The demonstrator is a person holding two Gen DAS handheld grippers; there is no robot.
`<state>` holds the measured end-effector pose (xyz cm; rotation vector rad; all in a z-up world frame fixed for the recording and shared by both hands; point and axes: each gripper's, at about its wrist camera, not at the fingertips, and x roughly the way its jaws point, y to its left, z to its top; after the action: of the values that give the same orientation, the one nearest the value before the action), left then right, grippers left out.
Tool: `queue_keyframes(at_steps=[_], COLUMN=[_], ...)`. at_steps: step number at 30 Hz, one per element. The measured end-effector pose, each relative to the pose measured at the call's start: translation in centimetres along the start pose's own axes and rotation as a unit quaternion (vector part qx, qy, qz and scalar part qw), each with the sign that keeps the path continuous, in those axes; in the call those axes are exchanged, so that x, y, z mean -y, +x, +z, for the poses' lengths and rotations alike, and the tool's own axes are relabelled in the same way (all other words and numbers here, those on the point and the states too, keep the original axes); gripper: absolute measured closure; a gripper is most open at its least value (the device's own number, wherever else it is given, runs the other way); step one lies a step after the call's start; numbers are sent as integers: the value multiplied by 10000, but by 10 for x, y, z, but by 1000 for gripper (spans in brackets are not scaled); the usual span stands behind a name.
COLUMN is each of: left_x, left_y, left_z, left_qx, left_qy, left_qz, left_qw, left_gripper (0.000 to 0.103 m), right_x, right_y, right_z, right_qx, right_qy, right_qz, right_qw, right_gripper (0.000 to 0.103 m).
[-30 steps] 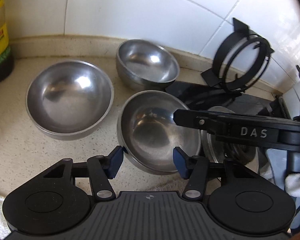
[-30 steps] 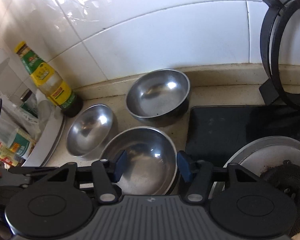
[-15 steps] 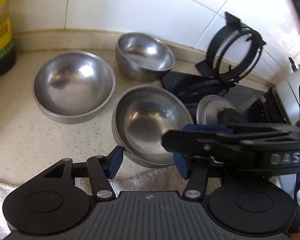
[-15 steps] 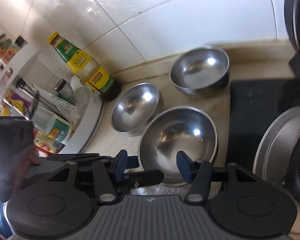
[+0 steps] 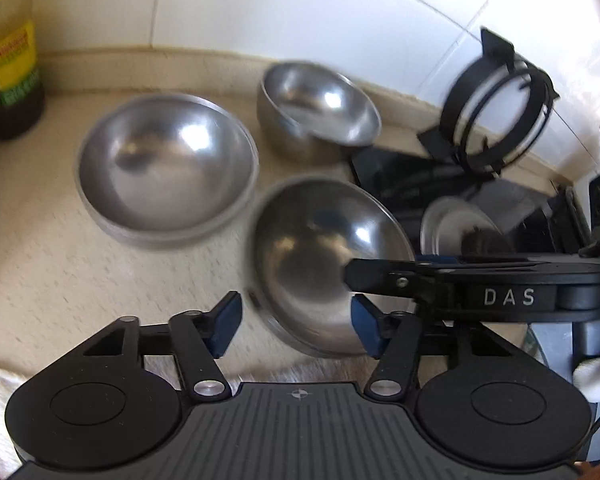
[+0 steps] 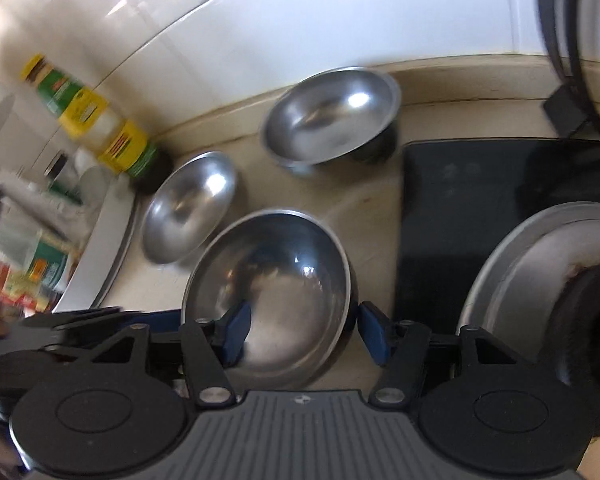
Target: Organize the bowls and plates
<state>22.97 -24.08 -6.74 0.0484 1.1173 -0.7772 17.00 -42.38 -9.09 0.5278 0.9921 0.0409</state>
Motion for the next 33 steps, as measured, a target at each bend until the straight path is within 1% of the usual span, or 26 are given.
queue_keyframes(at_steps=[2,7,9,12,13,17,20,22,24,26,28,29,31,33], left_x=[0,-11,-13,-16,-20,-39,-51,-59,-65,-70,-75,-77,-81,-85], left_y=[-5,-20,-25,-38,-42,-61,-72,-76,-77,-76,-73,-71,-66,-59], left_z=[-5,-12,-16,-24,-26,-26,-18,-11,-3,5,13,17,25,32], left_qx=[-5,32,10,81,108,309,542,622,709,750,747,759,789,780], left_qy=[119,130,187,294,273,21,-174,-351,-422,-460,-574,-597,-664,-735], left_qz=[131,49,73,145,196,314,491,573,667,807,858,866,1001,1009], left_qw=[9998,9999,9998,9994,9994,9990,9972,9958,9944,9929,9918,9916,9896,9891], left_gripper=[33,33,34,27,27,27,22,22,22,22,20,19,19,19], right_x=[-6,-18,-20,-21,-22,-20,-22,-29,-40,-48,-53,-56,-62,-66], right_y=[-1,-15,-13,-17,-21,-35,-44,-45,-42,-32,-18,-10,6,21], right_z=[-5,-14,-15,-19,-21,-19,-8,3,14,26,37,43,52,60], right_qx=[-28,-2,-92,-230,-208,22,302,391,474,457,375,328,237,163], right_qy=[2,-102,-100,-113,-141,-146,-200,-304,-506,-573,-603,-609,-696,-706], right_qz=[135,356,269,168,80,8,-66,-113,-124,-60,8,-8,-34,-85], right_qw=[9999,9993,9995,9995,9997,9999,9993,9987,9975,9973,9975,9976,9973,9973], right_gripper=[42,42,42,42,42,42,42,42,41,41,41,41,41,41])
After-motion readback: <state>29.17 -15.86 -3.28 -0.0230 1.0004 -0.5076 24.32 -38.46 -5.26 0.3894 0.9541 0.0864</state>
